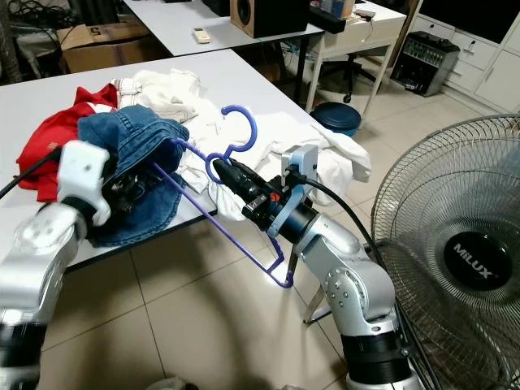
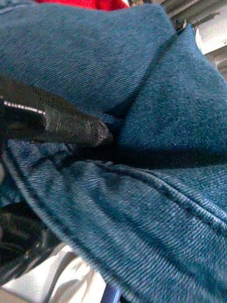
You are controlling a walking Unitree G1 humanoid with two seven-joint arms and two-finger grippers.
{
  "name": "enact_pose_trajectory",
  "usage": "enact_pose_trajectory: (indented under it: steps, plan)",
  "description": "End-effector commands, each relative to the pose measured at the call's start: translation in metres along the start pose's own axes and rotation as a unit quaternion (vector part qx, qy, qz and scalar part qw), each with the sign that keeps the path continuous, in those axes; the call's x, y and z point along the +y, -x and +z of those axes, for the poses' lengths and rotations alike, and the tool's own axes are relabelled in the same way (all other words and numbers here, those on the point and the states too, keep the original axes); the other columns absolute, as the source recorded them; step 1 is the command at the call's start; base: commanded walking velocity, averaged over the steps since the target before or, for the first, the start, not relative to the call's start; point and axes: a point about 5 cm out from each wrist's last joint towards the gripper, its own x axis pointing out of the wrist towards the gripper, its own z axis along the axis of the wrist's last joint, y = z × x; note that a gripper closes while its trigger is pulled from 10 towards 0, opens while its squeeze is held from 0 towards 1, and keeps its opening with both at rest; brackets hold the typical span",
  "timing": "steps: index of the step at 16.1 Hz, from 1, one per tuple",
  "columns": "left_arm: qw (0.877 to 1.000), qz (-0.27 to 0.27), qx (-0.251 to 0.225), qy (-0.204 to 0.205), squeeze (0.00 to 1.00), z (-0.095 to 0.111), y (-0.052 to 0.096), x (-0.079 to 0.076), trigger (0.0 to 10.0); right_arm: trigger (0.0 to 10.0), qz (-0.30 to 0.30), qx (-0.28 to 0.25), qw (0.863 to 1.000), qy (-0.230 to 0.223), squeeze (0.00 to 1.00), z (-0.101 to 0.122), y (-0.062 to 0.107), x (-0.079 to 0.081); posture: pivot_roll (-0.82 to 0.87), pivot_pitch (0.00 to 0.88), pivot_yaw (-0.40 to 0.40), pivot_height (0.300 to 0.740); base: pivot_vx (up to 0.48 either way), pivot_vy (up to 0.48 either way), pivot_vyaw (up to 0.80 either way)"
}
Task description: Hang hanger
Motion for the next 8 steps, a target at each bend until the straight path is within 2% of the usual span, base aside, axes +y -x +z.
enact_pose_trajectory:
  steps: [1, 2, 4, 5, 6, 8]
  plan:
    - [1.000, -0.024, -0.001, 0.007, 1.00, -0.004, 0.006, 0.001, 10.0, 10.0, -0.001, -0.044, 0.999, 0.018, 0.00, 0.019, -0.001, 0.000, -0.05, 0.000, 0.001, 0.740, 0.000, 0.000, 0.00]
    - [0.999, -0.037, 0.000, -0.024, 1.00, -0.002, 0.009, 0.008, 10.0, 10.0, -0.004, -0.045, 0.999, 0.018, 0.00, 0.019, 0.000, -0.001, -0.05, 0.000, 0.001, 0.740, 0.000, 0.000, 0.00]
    - [0.997, -0.071, 0.000, -0.042, 1.00, 0.000, 0.012, 0.014, 10.0, 10.0, -0.007, -0.044, 0.999, 0.017, 0.00, 0.019, 0.000, -0.002, -0.05, 0.000, -0.002, 0.740, 0.000, 0.000, 0.00]
    - [0.993, -0.109, 0.004, -0.049, 1.00, 0.002, 0.015, 0.013, 10.0, 10.0, -0.008, -0.044, 0.999, 0.018, 0.00, 0.019, 0.000, -0.003, -0.05, 0.000, -0.002, 0.740, 0.000, 0.000, 0.00]
    - [0.980, -0.183, 0.028, -0.066, 1.00, 0.000, 0.025, 0.011, 10.0, 10.0, -0.010, -0.044, 0.999, 0.018, 0.00, 0.019, 0.001, -0.003, -0.05, 0.000, -0.002, 0.740, 0.000, 0.000, 0.00]
    - [0.974, -0.211, 0.051, -0.070, 1.00, 0.000, 0.030, 0.016, 10.0, 10.0, -0.013, -0.045, 0.999, 0.018, 0.00, 0.019, 0.000, -0.004, -0.04, 0.000, 0.000, 0.740, 0.000, 0.000, 0.00]
